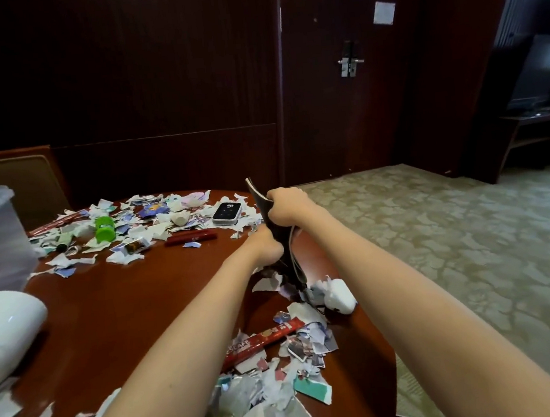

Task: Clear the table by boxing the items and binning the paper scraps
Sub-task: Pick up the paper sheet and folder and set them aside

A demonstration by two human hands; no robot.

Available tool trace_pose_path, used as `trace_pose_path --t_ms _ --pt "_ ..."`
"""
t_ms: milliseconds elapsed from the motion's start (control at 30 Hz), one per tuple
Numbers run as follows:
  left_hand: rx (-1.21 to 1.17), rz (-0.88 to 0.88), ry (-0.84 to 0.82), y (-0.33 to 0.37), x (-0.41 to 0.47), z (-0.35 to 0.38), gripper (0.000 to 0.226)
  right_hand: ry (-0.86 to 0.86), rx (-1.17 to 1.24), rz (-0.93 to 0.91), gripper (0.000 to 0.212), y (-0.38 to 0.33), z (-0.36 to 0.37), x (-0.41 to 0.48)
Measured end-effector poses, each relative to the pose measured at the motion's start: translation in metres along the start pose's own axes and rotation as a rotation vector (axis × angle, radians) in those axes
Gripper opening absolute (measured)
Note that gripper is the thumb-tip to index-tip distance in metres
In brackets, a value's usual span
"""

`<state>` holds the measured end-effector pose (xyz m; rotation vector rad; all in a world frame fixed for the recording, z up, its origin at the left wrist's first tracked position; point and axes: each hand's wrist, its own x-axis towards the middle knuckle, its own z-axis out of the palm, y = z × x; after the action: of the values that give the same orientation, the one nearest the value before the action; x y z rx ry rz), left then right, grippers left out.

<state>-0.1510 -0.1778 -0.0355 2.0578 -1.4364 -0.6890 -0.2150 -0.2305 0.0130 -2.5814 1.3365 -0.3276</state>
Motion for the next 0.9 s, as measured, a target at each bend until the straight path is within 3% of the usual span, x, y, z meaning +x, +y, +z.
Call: trace_pose_path --t_ms 400,600,900 --pt "0.043 -0.101 0.031 -0.007 0.001 -0.015 0.051 0.034 0.184 0.049 0.031 -0.006 -0.023 -0.006" --pt "0.038 -0.080 0.058 0.013 -0.003 -0.003 0.055 0.048 0.443 0.194 0.012 0.033 -0.052 -0.007" --pt "0.093 -0.014 -0.097 0.022 0.002 0.027 0.058 0.024 0.719 0.368 0.014 0.097 -0.019 -0.009"
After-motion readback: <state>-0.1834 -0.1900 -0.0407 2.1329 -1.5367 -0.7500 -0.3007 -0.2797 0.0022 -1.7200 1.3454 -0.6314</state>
